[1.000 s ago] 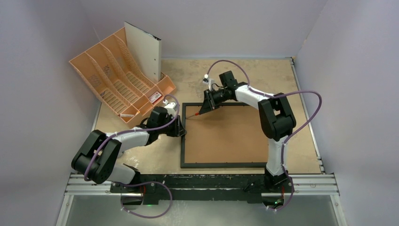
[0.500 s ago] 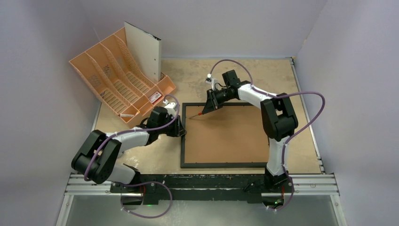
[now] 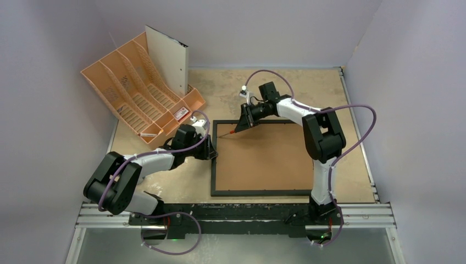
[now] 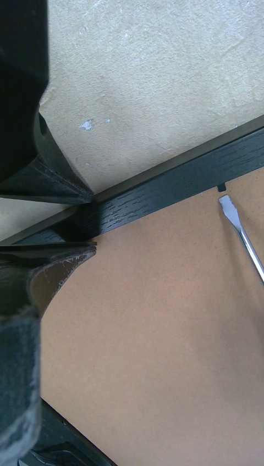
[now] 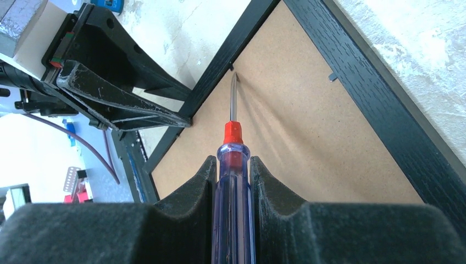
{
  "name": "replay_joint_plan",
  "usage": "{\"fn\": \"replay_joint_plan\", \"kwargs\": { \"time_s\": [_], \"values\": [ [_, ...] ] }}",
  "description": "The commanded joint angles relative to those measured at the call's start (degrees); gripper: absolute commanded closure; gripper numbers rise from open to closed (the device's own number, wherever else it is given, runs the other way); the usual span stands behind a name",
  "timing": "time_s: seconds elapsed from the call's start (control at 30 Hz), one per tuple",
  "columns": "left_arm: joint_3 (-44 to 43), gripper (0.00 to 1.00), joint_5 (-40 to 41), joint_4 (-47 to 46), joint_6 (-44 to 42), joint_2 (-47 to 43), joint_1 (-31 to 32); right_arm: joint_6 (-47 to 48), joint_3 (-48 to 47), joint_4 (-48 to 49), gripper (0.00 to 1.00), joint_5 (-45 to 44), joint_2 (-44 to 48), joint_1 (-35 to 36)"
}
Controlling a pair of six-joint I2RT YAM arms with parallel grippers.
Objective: Take the photo out of the frame
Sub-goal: Release the photo frame item from the photo frame.
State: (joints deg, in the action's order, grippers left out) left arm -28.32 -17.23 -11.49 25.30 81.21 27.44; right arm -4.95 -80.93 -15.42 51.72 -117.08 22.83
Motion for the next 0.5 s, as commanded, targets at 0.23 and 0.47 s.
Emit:
{"fn": "replay_joint_plan", "kwargs": {
  "time_s": [0.23,0.47],
  "values": [
    [-0.43,0.82,-0.27,2.63,-3.50,2.19,0.22,0.10,-2.40,-1.23,1.00,-0.10,-2.96,0.72],
    [-0.18,0.82,-2.42,1.31,-4.35,3.08,0.24,-3.31,0.81,4.08,1.00,-0.09,-3.10,1.13]
  ]
}}
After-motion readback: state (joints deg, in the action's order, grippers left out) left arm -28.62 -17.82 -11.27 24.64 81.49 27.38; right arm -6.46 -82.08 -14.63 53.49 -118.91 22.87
